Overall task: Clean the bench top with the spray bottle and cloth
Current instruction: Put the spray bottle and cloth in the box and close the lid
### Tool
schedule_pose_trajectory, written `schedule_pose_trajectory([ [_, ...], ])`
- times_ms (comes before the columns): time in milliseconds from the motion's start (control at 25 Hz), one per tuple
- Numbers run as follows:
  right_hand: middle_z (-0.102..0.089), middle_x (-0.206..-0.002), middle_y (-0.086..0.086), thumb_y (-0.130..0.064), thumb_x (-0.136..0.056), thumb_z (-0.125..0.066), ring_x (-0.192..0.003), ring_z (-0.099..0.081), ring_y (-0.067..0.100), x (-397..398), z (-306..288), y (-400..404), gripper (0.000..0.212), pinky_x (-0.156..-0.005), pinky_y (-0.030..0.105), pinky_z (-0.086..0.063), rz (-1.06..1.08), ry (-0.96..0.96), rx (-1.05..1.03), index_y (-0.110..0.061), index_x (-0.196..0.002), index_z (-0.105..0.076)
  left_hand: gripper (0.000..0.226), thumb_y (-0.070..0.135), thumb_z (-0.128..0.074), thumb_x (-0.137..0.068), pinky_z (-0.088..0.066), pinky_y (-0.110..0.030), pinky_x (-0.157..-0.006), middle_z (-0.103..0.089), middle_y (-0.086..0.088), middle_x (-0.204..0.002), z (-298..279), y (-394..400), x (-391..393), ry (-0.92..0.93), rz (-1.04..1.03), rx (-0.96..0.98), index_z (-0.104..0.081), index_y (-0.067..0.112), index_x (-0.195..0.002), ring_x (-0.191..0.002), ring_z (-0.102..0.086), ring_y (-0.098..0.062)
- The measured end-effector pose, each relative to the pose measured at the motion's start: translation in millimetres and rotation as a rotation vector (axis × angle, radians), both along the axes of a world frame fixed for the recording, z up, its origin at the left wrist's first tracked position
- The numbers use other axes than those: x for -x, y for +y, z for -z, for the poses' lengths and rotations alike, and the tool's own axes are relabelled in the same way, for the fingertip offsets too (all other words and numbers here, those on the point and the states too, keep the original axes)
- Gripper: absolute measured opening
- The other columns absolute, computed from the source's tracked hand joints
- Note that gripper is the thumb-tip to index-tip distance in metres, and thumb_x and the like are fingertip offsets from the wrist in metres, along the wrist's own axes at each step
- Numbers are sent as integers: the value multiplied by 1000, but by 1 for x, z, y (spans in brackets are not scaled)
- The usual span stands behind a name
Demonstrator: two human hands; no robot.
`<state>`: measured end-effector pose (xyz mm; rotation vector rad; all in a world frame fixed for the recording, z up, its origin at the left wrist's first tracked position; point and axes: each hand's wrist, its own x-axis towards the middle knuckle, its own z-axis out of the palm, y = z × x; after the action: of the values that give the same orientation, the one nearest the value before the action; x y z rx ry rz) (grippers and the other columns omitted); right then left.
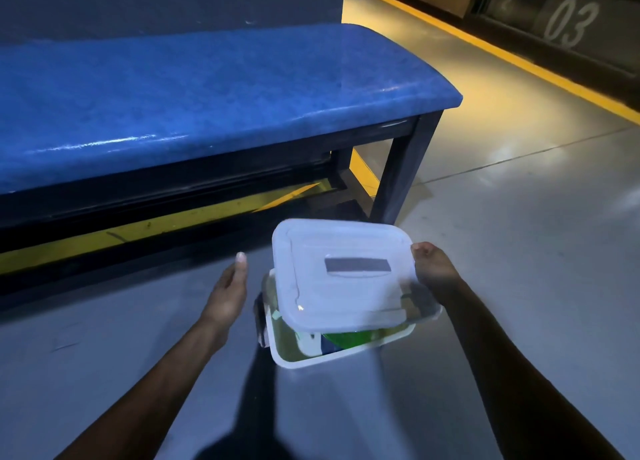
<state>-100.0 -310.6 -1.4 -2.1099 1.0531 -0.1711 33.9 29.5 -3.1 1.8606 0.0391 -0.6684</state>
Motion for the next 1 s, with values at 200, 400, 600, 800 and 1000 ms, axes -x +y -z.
schedule_pose_trajectory([
  [200, -65, -124, 22, -24, -106, -35, -113, -58, 42, -5, 33, 29, 34, -100, 41, -42, 69, 8, -21, -4, -118, -61, 108, 75, -66, -73, -52, -49, -100, -44, -5, -155, -9, 8, 17, 290, 134, -65, -19, 31, -159, -130, -53, -30],
  [400, -66, -117, 16, -34, -104, -27, -108, -61, 37, -4, 41, 46, 46, -93, 41, -47, 71, 27, 119, -9, -118, -63, 72, 35, -76, -87, -57, -44, -90, -70, -5, -115, 12, 7, 28, 235, 139, -154, -40, 24, -149, -100, -68, -24],
  [600, -64, -118, 14, -37, -100, -49, -113, -54, 35, 8, 55, 38, 30, -97, 42, -44, 40, 94, 146, -18, -115, -67, 48, 25, -72, -92, -61, -45, -84, -70, -9, -100, 23, 2, 29, 230, 47, -75, -54, 19, -135, -84, -67, -23],
  [800, -73, -115, 12, -35, -97, -50, -113, -58, 32, 7, 58, 36, 34, -92, 37, -45, 9, -27, 188, -17, -108, -76, 46, 18, -72, -92, -61, -38, -72, -70, -15, -108, 21, 3, 27, 296, 2, -20, -53, 21, -133, -86, -65, -26],
  [1000, -67, -128, 11, -37, -99, -55, -115, -61, 32, -1, 51, 27, 33, -101, 38, -44, 14, 54, 88, -20, -120, -73, 44, 14, -74, -90, -62, -41, -72, -69, -17, -117, 28, -1, 22, 293, -69, -28, -51, 21, -127, -86, -67, -25],
])
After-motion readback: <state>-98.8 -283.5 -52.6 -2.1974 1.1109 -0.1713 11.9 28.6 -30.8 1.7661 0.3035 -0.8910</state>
